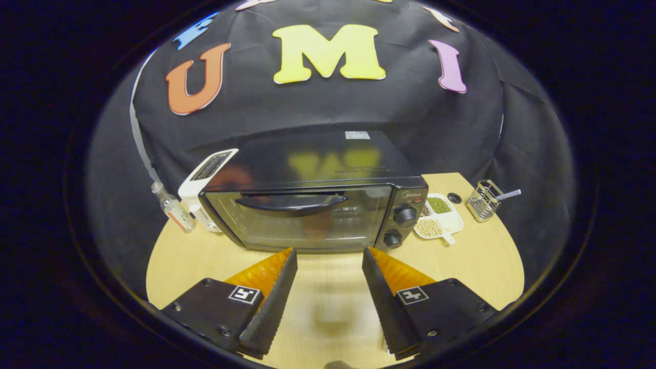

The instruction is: Open the toaster oven, put the food inside, and close the toaster oven door.

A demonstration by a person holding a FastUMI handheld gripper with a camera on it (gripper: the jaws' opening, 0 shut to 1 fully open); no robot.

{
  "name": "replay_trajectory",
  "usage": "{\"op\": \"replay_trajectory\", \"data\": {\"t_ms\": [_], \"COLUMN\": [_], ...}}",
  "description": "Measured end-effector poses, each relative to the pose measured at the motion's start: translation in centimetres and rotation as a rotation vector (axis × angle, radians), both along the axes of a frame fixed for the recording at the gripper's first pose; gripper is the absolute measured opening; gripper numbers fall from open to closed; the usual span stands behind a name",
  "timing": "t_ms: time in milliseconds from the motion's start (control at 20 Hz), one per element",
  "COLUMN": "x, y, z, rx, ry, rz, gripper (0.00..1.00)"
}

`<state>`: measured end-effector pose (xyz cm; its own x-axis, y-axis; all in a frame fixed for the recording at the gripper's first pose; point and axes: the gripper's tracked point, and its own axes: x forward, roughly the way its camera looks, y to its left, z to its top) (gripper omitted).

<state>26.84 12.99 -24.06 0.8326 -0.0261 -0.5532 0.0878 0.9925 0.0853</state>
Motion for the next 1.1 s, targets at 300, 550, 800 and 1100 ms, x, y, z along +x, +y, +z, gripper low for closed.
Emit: {"op": "replay_trajectory", "data": {"t_ms": [300,550,800,1100], "x": [-6.0,-13.3,-20.1,-25.4], "y": [-5.6,-11.3,-16.4,-20.5], "z": [7.9,18.2,25.7,26.8], "rx": [-0.046,-0.183,-0.178,-0.184], "ry": [-0.18,-0.416,-0.616,-0.658], "rz": [-0.014,-0.016,-0.046,-0.003], "gripper": [0.83,0.87,1.0,1.0]}}
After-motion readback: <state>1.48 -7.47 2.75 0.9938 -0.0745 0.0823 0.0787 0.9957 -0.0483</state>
